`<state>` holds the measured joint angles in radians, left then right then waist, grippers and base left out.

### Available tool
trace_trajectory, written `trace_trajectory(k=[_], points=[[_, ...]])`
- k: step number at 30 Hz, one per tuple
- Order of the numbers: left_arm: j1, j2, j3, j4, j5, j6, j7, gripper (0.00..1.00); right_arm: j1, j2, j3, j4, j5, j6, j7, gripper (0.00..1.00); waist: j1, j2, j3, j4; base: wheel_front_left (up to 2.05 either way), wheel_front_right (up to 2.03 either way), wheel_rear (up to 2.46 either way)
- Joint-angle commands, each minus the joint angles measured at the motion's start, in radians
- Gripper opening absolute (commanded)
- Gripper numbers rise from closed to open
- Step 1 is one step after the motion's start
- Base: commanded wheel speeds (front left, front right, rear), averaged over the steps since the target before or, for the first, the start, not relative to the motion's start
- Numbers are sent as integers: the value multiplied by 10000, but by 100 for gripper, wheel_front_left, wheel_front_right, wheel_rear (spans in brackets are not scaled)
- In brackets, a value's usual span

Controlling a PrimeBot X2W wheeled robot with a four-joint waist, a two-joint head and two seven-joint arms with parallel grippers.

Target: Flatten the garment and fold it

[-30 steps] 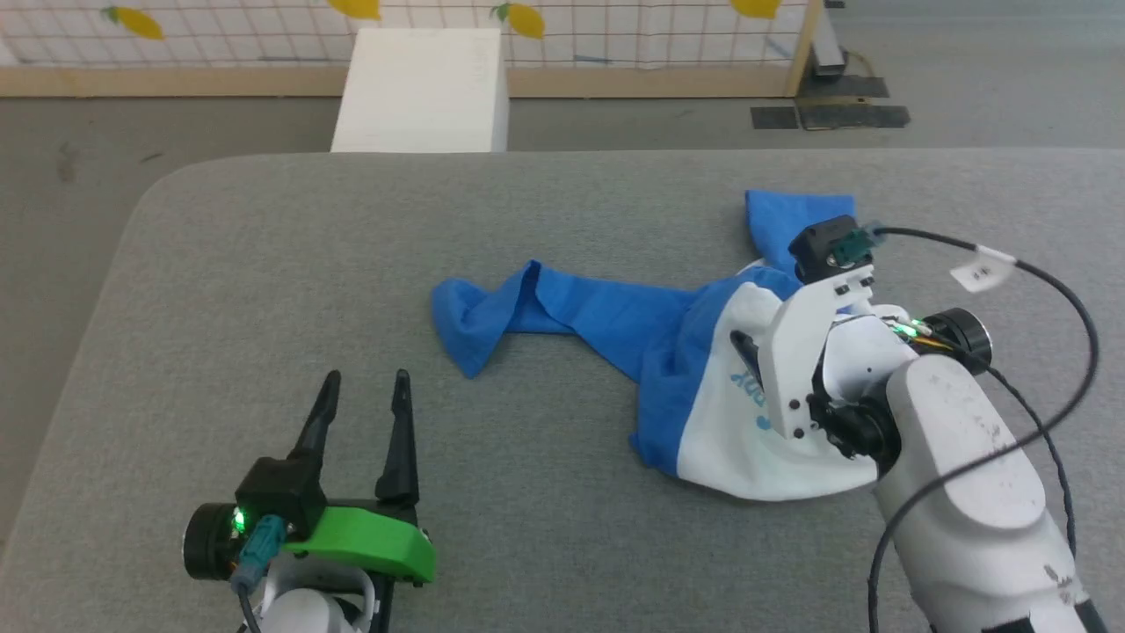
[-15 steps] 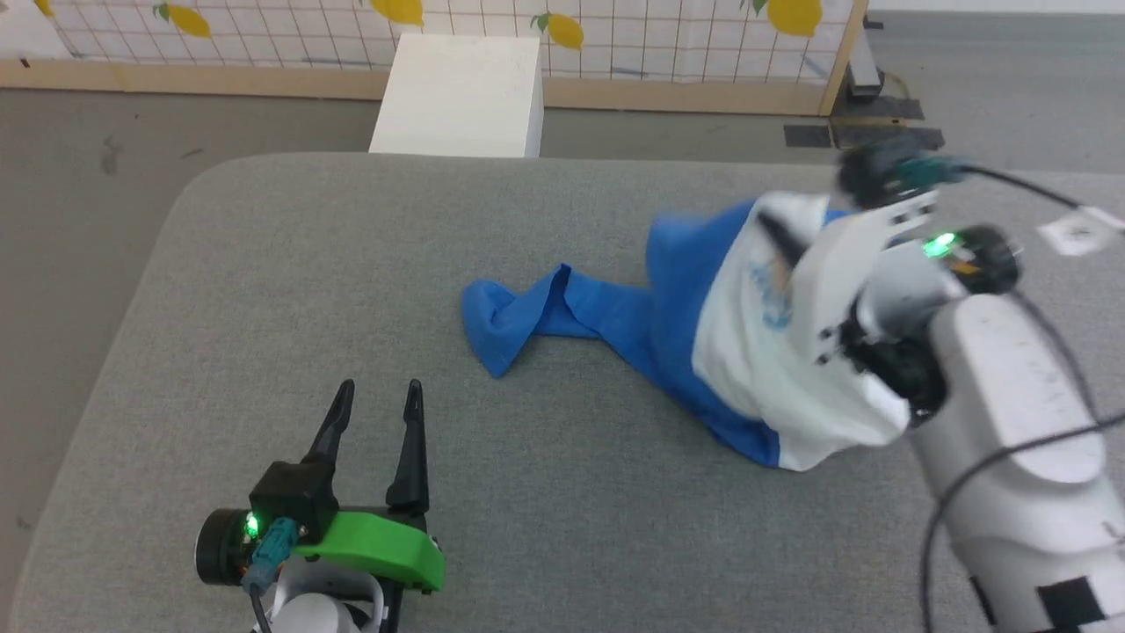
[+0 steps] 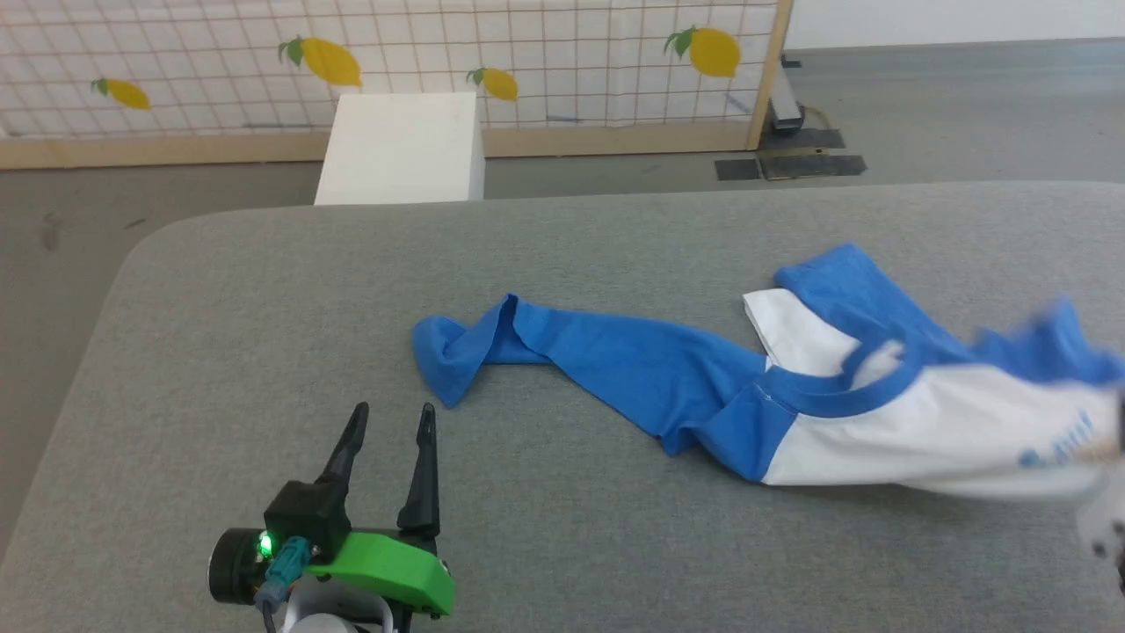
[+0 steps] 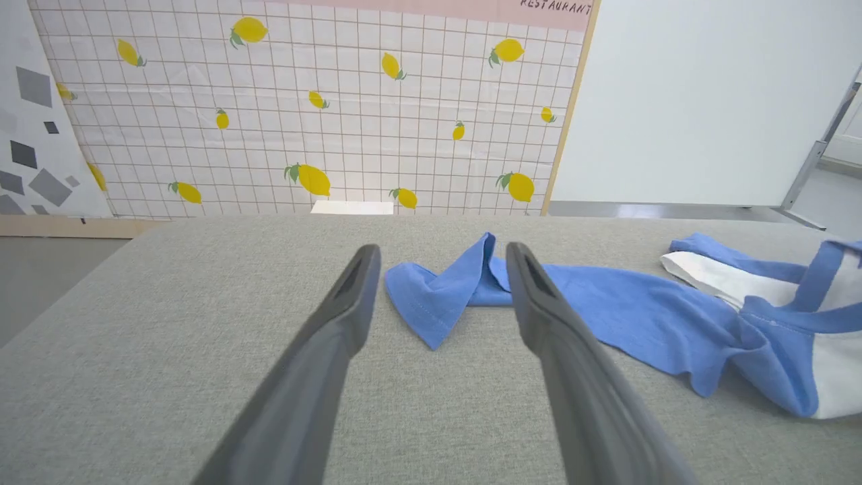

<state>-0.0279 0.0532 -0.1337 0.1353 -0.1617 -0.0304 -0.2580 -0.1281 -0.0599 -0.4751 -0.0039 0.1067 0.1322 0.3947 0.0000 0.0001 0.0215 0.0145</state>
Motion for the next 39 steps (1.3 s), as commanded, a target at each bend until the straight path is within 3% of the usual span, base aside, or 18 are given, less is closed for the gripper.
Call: trace_trajectory(k=[1, 6, 7, 8, 9, 17, 22, 30, 36, 37, 38, 39], points=[[64, -29, -54, 36, -105, -46, -38, 100, 392, 51, -394, 78, -152, -15, 156, 0, 0, -1, -104, -185, 0, 0, 0], [11, -29, -188, 109, -83, -78, -38, 100, 1471, 92, -861, 1625, 437, -15, 937, 0, 0, -1, -117, -351, 0, 0, 0], [-8, -29, -230, 133, -82, -99, -38, 100, 1577, 92, -773, 1765, 508, -15, 914, 33, 0, -1, -110, -373, 0, 0, 0], [-51, -29, -321, 169, -84, -142, -38, 100, 1665, 93, -673, 1811, 607, -15, 695, 91, 0, -1, -95, -400, 0, 0, 0], [-102, -29, -429, 203, -109, -176, -38, 100, 1722, 94, -601, 1812, 646, -15, 448, 100, 0, -1, -75, -423, 0, 0, 0], [-1410, -29, -2830, 1312, -802, -439, -2, 100, 2038, 95, 71, 1079, -167, -15, -3381, 100, 0, -1, 208, -801, 0, 0, 0], [-2796, -29, -4526, 2631, -1442, -320, 1046, 100, 1984, 96, 1107, 821, -444, -15, -5363, 100, 0, -1, 465, -1535, 0, 0, 0], [-4384, -30, -5751, 4526, -2232, 369, 3450, 100, 1872, 96, 2501, 867, 56, -15, -6009, 100, 0, -1, 797, -2627, 0, 0, 0], [-5248, -30, -6165, 5493, -2531, 849, 4979, 100, 1772, 96, 3007, 944, 383, -15, -6086, 100, 0, -1, 1006, -2949, 0, 0, 0], [-5353, -30, -6174, 5623, -2629, 918, 5189, 71, 1748, 96, 3050, 952, 421, -15, -6096, 100, 0, -1, 1029, -2960, 0, 0, 0], [-5426, -30, -6201, 5702, -2689, 957, 5346, 8, 1729, 96, 3088, 960, 430, -15, -6098, 100, 0, -1, 1044, -2962, 0, 0, 0], [-5488, -30, -6201, 5721, -2791, 988, 5421, 0, 1698, 96, 3117, 965, 452, -15, -6103, 100, 0, -1, 1054, -2946, 0, 0, 0]])
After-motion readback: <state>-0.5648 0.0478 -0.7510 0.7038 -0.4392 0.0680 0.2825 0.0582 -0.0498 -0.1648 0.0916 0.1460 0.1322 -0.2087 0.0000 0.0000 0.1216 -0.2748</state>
